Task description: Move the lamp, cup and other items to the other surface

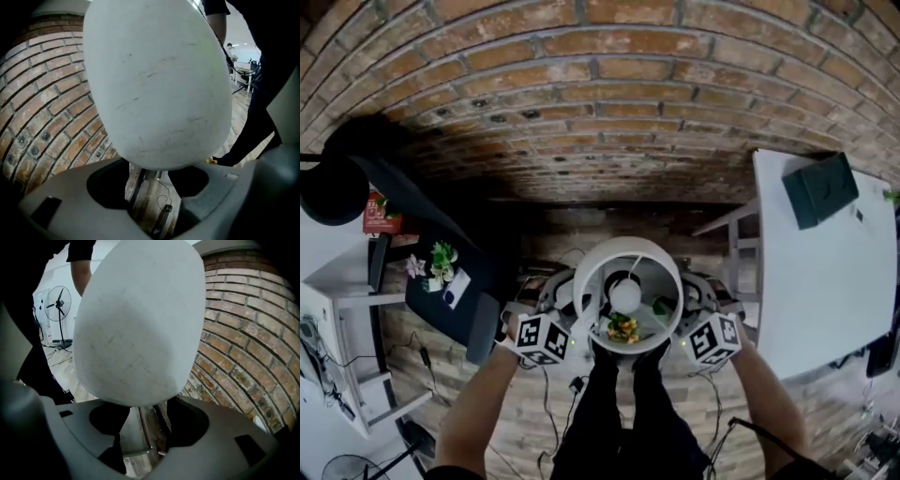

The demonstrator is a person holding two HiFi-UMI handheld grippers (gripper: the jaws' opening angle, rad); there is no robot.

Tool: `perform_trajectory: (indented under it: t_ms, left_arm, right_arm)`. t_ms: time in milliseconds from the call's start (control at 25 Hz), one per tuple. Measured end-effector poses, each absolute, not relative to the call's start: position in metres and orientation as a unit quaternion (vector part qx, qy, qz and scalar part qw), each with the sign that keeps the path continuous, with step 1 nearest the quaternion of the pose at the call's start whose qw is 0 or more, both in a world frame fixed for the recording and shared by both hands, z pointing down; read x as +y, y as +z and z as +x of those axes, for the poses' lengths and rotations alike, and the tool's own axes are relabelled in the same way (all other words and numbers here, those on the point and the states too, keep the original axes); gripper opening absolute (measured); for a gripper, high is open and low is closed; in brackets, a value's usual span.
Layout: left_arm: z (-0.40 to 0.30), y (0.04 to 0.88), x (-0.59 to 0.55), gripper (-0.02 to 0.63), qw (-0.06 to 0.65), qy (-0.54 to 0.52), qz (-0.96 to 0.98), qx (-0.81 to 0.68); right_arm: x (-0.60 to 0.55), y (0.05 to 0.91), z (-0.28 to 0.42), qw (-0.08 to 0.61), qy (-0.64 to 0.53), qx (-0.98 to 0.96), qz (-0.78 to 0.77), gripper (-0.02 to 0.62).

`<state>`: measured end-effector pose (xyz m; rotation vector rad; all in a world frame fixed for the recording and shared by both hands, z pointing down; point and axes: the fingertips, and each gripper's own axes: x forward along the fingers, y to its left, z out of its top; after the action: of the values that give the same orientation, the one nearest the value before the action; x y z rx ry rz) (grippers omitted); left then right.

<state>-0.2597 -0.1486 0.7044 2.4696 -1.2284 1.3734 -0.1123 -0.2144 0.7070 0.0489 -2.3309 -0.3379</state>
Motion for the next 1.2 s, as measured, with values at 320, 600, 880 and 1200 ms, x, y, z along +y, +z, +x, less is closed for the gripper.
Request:
perform_trajectory:
  t_ms: [320,600,880,1200]
  left_arm:
    - [-0.238,0.605,-0.147,0.253,0.006,0.406,0.825,-0.393]
    - [-0.214,0.53,-0.139,0.253,-0.006,0.366,0.852,-0.374]
    - [-0.183,0.472,-0.142,0.253,-0.032,0.313,0.884,-0.345]
    - [-0.135,0.431,-0.16,0.253,-0.066,0.282,0.914,-0.283]
  right_arm:
    - [-0.204,0.619,-0.09,0.36,-0.123,-0.924,0.049,0.252]
    - [-0.186,0.538,-0.067,0.324,-0.098,-0.937,0.084,0.25]
    - [-0.173,0.483,-0.033,0.312,-0.086,-0.937,0.131,0.249]
    - [-0.169,0.445,0.016,0.305,-0.069,-0.928,0.202,0.247]
